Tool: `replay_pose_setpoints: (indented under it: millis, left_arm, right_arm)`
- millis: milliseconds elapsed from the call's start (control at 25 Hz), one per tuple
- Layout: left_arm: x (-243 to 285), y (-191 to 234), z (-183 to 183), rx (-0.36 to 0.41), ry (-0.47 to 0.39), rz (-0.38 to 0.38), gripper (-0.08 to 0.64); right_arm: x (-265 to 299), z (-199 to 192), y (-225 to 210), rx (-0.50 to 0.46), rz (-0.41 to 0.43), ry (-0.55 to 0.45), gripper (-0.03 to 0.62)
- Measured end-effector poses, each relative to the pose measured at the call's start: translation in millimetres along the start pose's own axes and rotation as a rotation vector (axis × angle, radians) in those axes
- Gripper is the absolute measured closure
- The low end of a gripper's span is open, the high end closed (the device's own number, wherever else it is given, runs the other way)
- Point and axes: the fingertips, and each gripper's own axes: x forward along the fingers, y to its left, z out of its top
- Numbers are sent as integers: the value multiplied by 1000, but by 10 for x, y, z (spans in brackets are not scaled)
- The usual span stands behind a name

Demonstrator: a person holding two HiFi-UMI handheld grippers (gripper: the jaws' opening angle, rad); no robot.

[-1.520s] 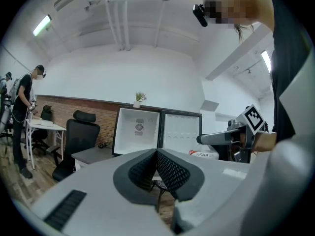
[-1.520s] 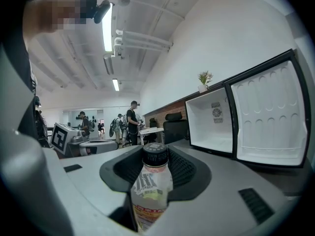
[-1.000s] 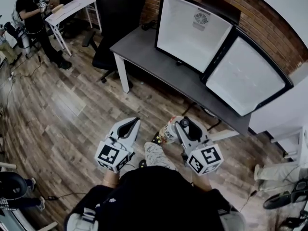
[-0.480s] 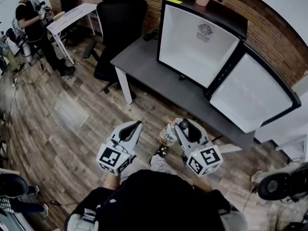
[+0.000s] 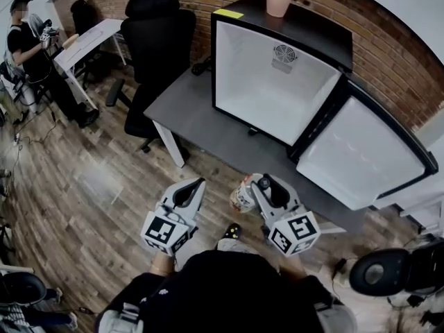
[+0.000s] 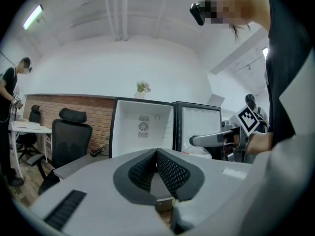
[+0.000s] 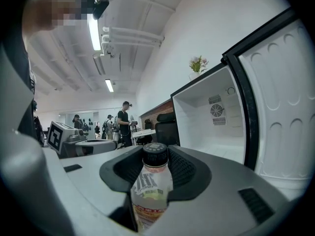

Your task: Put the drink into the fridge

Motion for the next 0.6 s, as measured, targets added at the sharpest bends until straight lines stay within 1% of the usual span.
replay_pose_setpoints:
  millis: [160,320,480,600]
  left_arm:
    - [370,49,67,6,-1,-20,563]
    - [685,91,133,-7,-6,-34,563]
    - [980,75,264,-34,-43,-56,563]
    - [1147,27,285,-18,-29,-73,563]
  right_arm:
    - [132,59,-302,3,-13,-1,442]
    - [243,122,-520,11,-15,-10,442]
    - [306,165,-744,25,-20,-23,442]
    - [338,174,-887,28,-22,-23,442]
